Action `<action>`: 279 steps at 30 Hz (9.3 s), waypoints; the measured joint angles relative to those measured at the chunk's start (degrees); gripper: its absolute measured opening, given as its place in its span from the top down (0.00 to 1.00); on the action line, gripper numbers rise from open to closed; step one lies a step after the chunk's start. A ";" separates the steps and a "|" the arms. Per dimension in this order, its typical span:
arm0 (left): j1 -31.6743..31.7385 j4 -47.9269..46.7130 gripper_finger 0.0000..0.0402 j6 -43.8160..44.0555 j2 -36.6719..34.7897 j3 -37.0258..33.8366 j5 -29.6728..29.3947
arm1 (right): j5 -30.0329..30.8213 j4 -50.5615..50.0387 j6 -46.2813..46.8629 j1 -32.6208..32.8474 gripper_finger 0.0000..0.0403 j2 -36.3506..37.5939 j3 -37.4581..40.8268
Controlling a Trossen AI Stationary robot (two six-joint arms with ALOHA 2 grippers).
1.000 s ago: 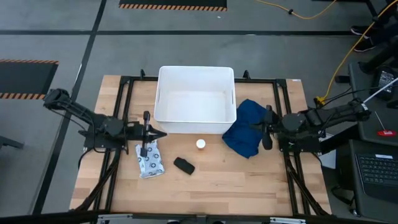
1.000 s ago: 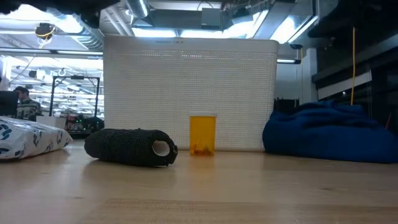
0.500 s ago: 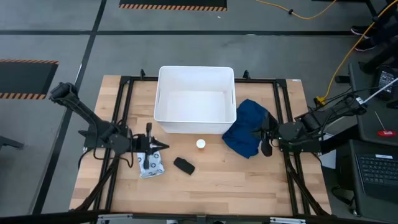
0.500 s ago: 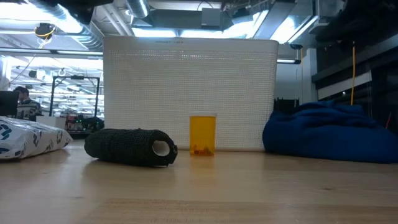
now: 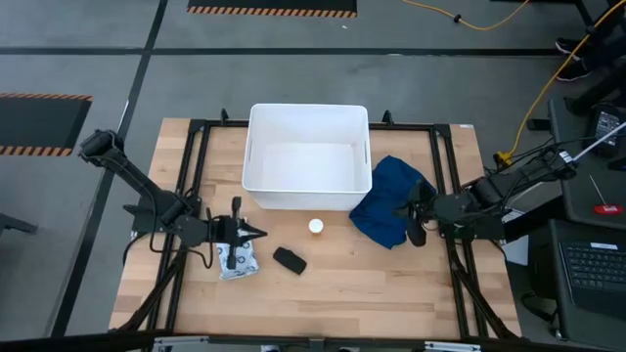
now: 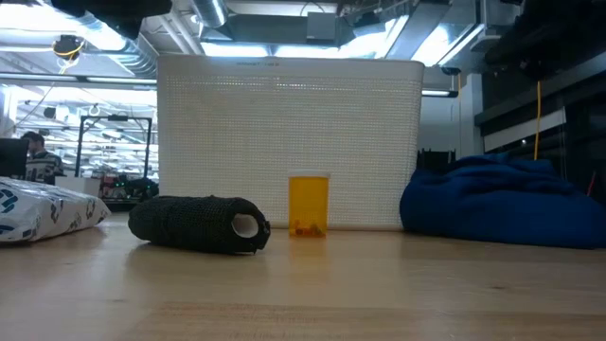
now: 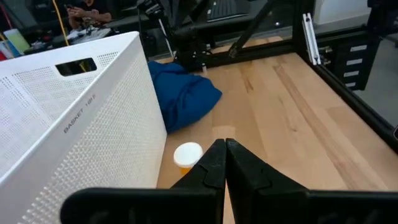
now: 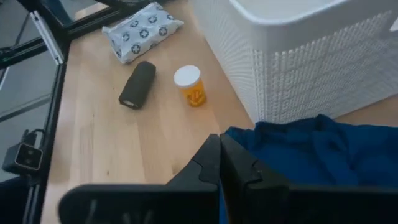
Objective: Pick & place medical supplies in basket/bin
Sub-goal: Put the blue gown into the white bin
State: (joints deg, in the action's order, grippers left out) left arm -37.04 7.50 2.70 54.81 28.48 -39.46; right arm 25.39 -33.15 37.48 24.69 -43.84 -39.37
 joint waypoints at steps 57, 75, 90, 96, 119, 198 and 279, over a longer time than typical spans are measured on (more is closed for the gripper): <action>0.00 1.30 0.99 -0.41 0.00 -0.01 -0.11 | 3.36 -33.83 74.56 22.69 0.27 -21.94 -7.07; 0.01 1.28 0.99 -0.40 0.00 -0.03 -0.13 | 10.96 -21.75 94.35 22.69 0.26 -23.40 6.66; 0.01 1.26 0.99 -0.42 0.00 -0.03 -0.15 | 15.42 -15.76 97.41 22.77 0.27 -23.40 12.28; 0.01 1.26 0.99 -0.44 0.00 -0.03 -0.15 | 17.03 -15.84 97.93 22.80 0.27 -23.40 12.43; 0.00 1.24 0.99 -0.44 0.00 -0.05 -0.15 | 15.67 -23.04 100.03 26.10 0.27 -22.41 9.24; 0.02 1.26 0.99 -0.35 -0.02 -0.05 -1.81 | 43.23 7.49 72.93 7.74 0.94 -18.91 23.98; 0.00 1.74 0.99 -0.46 -0.02 -0.05 -1.40 | 1.93 19.02 -39.46 -19.60 0.94 -15.16 -27.57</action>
State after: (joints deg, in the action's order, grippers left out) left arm -37.04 9.23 2.24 54.78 28.42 -40.86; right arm 27.32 -14.13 -1.97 5.08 -59.00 -66.94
